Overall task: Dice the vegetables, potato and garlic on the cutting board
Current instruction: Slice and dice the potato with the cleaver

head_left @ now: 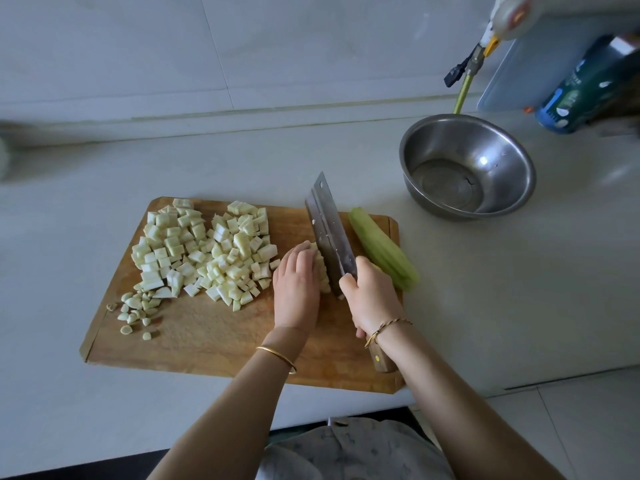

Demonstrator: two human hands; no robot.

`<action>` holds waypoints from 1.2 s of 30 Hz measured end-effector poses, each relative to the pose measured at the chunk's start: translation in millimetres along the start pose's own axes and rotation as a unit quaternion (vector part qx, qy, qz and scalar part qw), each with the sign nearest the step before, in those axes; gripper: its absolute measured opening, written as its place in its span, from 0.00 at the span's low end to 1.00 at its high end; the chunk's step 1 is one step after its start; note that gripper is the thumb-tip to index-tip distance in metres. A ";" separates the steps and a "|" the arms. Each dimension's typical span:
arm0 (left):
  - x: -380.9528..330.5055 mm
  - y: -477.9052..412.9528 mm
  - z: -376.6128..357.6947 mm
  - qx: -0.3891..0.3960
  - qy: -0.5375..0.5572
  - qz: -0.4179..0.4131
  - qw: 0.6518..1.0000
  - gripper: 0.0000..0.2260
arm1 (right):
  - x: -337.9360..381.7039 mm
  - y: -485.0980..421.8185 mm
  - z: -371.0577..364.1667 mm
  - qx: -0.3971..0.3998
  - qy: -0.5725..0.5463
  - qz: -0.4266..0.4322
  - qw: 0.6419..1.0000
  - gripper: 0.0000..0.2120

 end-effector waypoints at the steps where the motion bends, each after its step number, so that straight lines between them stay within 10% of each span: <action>1: 0.1 1.3 0.8 0.004 0.011 0.008 1.000 0.19 | 2.0 2.0 2.7 -0.006 -0.001 0.008 1.000 0.07; 23: -1.5 7.5 -2.8 -0.041 -0.043 -0.014 0.998 0.04 | 22.4 15.0 1.1 0.039 0.053 0.016 0.998 0.13; 36: -4.2 6.0 -4.0 -0.017 -0.046 -0.013 0.999 0.17 | 19.4 1.3 -16.4 0.066 0.061 -0.007 0.996 0.03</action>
Point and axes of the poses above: each hand's wrist, its own y-axis away from the middle knuckle, its own z-axis out of the back of the hand, x = y × z, the point moved 10 cm from there along -y, towards the middle knuckle, and after that the axes turned 12 degrees about x, right-handed, at the moved point
